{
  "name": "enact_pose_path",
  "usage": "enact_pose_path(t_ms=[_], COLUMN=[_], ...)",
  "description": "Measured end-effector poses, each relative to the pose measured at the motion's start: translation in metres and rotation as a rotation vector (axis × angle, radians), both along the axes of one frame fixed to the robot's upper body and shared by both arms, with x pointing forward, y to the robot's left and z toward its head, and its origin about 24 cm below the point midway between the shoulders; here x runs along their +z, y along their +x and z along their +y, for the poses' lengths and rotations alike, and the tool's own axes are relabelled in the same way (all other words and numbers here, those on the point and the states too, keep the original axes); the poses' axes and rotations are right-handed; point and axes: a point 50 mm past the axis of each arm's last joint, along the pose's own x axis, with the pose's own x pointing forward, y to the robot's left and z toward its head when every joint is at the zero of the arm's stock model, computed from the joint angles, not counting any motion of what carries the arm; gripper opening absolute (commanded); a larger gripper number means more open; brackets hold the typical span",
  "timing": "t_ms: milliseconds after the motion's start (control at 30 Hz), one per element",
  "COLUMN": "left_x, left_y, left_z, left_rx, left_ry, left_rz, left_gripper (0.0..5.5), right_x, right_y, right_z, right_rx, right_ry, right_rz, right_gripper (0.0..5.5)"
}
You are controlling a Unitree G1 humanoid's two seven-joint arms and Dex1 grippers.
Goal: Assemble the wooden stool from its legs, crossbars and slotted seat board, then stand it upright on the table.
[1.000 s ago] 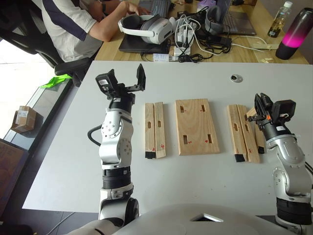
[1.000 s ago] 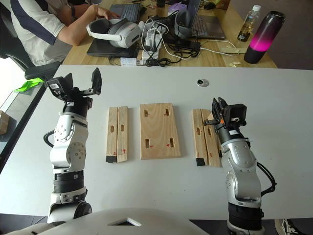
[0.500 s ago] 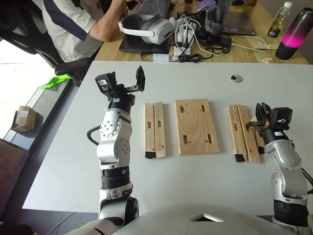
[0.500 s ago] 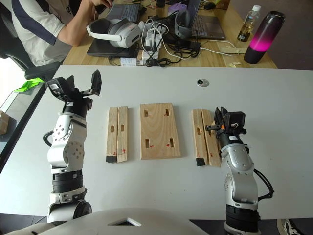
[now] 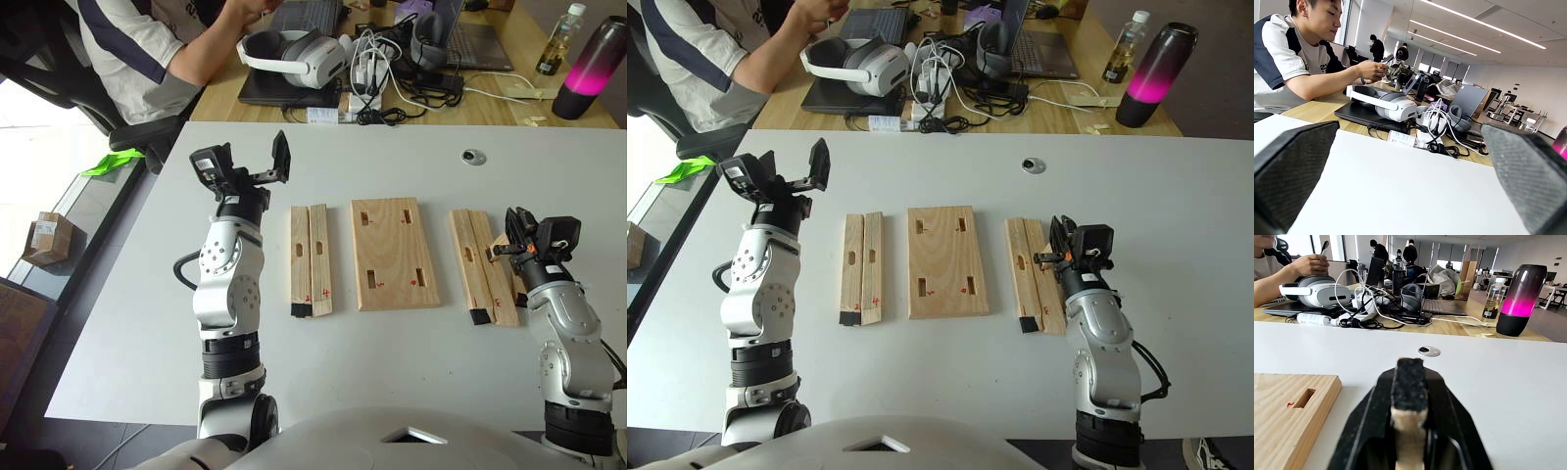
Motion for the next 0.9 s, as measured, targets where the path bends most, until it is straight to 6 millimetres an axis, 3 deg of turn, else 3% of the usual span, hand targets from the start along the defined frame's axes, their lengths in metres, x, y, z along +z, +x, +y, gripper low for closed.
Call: enact_pose_path(t_ms=[200, 400, 433, 533, 700, 767, 900], left_x=[-0.001, -0.001, -0.001, -0.002, -0.006, -0.007, -0.005], left_y=[0.0, 0.0, 0.0, 0.001, 0.002, 0.003, 0.003], left_z=[0.0, 0.0, 0.0, 0.0, 0.0, -0.001, -0.001], left_rx=[-0.003, -0.003, -0.003, -0.006, -0.007, -0.007, -0.006], left_ry=[-0.001, -0.002, -0.002, -0.01, -0.014, -0.016, -0.019], left_rz=[0.007, 0.008, 0.009, 0.014, 0.029, 0.032, 0.02], left_gripper=[5.4, 5.4, 5.4, 5.4, 5.4, 5.4, 5.4], right_x=[-0.003, -0.001, 0.0, 0.005, 0.041, 0.061, 0.129], right_y=[0.005, 0.006, 0.006, 0.007, 0.03, 0.04, 0.062], right_z=[-0.005, 0.0, 0.0, -0.001, 0.003, 0.005, 0.008], right_rx=[-0.033, -0.012, -0.017, -0.039, -0.033, -0.035, -0.052], right_ry=[0.066, 0.02, -0.009, -0.046, -0.039, -0.034, -0.015], right_rz=[0.11, 0.084, 0.053, -0.007, -0.167, -0.234, -0.436], right_gripper=[0.39, 0.39, 0.75, 1.14, 2.03, 2.03, 2.03])
